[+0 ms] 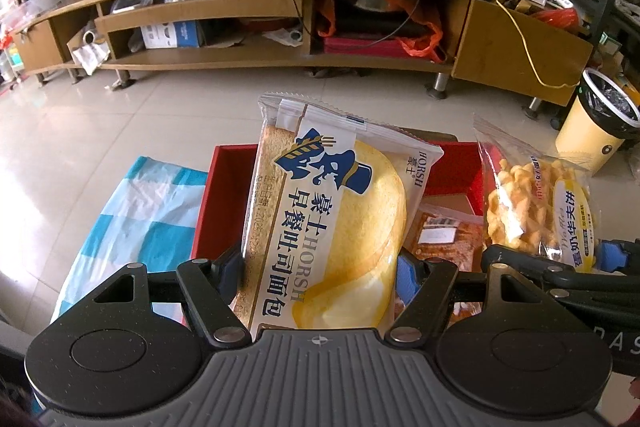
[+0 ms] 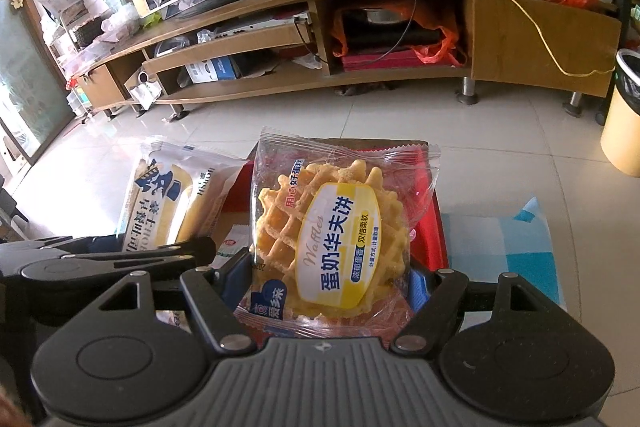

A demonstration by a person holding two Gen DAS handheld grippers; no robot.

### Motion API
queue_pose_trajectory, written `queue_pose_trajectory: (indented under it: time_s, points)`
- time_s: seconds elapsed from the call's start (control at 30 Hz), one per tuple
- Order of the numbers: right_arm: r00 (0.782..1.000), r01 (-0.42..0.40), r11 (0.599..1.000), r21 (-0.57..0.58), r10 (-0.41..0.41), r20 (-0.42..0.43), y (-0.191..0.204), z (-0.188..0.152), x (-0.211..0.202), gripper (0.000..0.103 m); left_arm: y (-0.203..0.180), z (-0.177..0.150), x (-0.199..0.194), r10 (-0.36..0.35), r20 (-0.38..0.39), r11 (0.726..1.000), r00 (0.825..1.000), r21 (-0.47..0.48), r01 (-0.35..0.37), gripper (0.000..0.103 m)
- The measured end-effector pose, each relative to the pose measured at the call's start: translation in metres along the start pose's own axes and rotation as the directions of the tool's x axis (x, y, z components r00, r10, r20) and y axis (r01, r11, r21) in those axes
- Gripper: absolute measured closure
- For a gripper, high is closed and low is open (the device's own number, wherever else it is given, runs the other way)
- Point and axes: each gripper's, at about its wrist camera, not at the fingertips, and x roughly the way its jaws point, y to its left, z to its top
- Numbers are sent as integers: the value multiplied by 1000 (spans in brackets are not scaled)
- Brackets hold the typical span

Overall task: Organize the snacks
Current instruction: 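Lower both snacks into the red box and open both tools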

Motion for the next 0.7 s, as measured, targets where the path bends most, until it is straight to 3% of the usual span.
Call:
queue_pose_trajectory:
  time_s: [0.7]
  points:
    - [997,35,999,-6,-36,-64,-9,7,49,32,-1,0,43,45,-67,999,997,16,-44,26]
